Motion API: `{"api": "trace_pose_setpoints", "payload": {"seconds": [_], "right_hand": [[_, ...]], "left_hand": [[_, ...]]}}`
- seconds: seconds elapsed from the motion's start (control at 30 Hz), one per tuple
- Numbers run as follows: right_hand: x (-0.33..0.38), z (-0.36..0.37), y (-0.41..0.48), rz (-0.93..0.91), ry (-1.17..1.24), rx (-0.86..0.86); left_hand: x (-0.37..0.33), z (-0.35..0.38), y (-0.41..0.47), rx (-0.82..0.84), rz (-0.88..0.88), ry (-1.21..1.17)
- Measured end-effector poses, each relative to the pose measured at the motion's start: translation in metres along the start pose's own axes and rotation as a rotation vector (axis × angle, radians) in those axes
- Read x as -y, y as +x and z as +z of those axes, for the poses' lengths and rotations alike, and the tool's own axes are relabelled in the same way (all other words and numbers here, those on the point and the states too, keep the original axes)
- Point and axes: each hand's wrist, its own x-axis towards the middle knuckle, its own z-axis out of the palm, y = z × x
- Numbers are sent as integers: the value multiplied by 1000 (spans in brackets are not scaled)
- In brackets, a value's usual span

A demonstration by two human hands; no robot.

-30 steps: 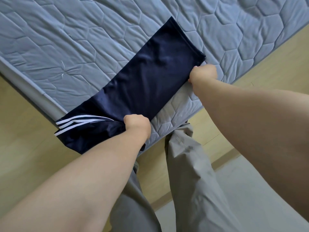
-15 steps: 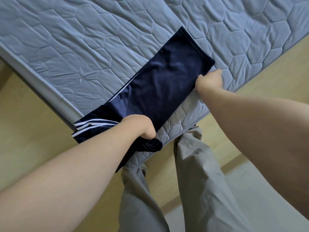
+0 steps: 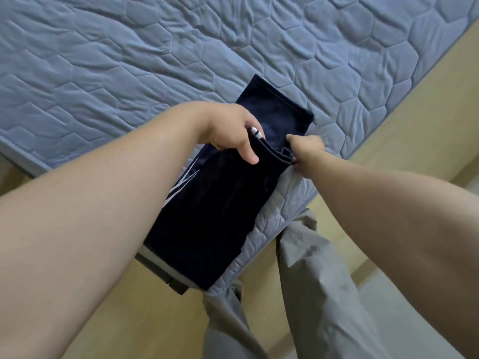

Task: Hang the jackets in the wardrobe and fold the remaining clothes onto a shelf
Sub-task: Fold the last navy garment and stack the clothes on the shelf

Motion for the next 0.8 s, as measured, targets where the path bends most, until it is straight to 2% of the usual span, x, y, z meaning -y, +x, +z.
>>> {"api": "trace_pose_setpoints", "payload": {"seconds": [0.13, 0.3, 0.4, 0.57, 0.63, 0.73, 0.8], "right_hand": [[8, -11, 13, 167, 172, 128], [13, -19, 31, 114, -128, 240], [17, -23, 40, 142, -177, 305], [35, -34, 36, 195, -247, 310], [48, -41, 34, 66, -382, 208], [63, -45, 37, -344, -554, -74], [74, -39, 39, -568, -473, -58]], "left_hand": [[-22, -34, 61, -118, -6, -8], [-25, -52, 124, -338, -93, 149], [-27, -51, 143, -466, -110, 300], [-23, -48, 154, -530, -95, 440], [-23, -40, 153, -626, -113, 404], [-21, -8, 137, -973, -2, 248], [-14, 24, 119, -1169, 108, 247]]}}
